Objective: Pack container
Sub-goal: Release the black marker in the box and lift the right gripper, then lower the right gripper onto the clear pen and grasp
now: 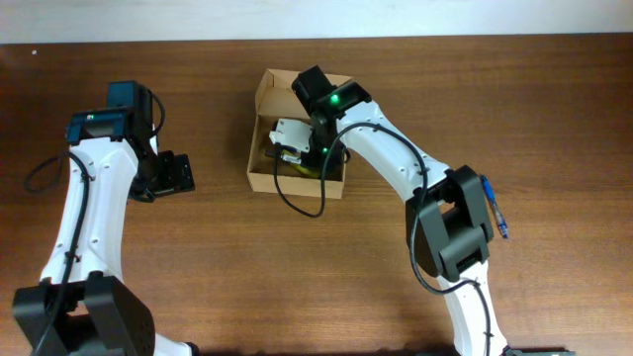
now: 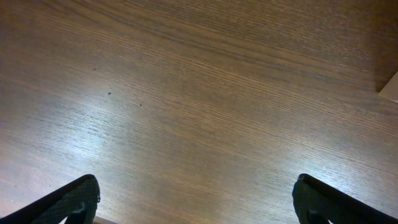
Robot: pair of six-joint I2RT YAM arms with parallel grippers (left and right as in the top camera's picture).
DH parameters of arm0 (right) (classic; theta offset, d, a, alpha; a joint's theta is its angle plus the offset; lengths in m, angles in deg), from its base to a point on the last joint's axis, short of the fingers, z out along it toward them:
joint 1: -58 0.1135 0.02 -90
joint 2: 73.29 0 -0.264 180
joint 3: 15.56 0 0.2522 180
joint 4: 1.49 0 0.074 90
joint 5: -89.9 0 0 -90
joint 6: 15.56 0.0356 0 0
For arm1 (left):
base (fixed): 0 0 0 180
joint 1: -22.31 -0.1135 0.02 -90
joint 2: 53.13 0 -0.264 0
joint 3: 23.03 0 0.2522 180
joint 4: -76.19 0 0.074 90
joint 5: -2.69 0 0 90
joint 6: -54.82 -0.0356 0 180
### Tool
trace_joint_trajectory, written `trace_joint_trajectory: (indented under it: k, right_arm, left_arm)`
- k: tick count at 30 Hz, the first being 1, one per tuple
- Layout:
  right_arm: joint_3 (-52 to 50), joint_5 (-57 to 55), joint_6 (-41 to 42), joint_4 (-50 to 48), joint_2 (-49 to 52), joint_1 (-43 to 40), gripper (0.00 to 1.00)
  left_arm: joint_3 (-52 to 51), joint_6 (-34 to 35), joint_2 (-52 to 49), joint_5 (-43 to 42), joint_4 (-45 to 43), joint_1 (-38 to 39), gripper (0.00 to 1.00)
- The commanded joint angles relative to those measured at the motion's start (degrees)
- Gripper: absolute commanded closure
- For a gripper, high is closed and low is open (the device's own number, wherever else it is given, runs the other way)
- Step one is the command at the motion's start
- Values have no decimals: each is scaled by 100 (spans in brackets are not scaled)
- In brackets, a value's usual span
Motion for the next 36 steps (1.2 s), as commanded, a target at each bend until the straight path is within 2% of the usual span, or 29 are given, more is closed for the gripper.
trace_joint_trajectory:
  k: [1, 5, 8, 10, 16, 20, 24, 29, 33, 36]
  right_arm:
    - [15, -175, 111, -9, 37, -35, 69]
    - [361, -350, 527, 116, -70, -35, 67]
    - [951, -374, 695, 415, -245, -37, 50]
    - [1335, -573, 1141, 564, -391, -37, 43]
    - [1751, -1311, 1827, 686, -1294, -107, 37]
    - [1637, -1202, 2124, 660, -2002, -549, 37]
    - [852, -885, 2205, 306, -2830, -1287, 37]
    - [-940, -887, 2656, -387, -3733, -2181, 37]
    - [-1941, -748, 3338, -315, -3759, -2614, 37]
    - [-2531, -715, 3401, -264, -3652, -2697, 30]
  left_arm:
    - [-33, -74, 42, -37, -11, -22, 0]
    - [-33, -72, 42, -37, -13, -22, 0]
    - [-33, -74, 42, -37, -11, -22, 0]
    - [-33, -72, 42, -37, -13, -22, 0]
    - [-33, -74, 42, -37, -13, -22, 0]
    - [-33, -72, 42, -37, -13, -22, 0]
    - [-33, -74, 42, -37, -11, -22, 0]
    - [-33, -72, 42, -37, -11, -22, 0]
    - [-33, -74, 42, -37, -13, -22, 0]
    - [-33, -74, 42, -37, -11, -22, 0]
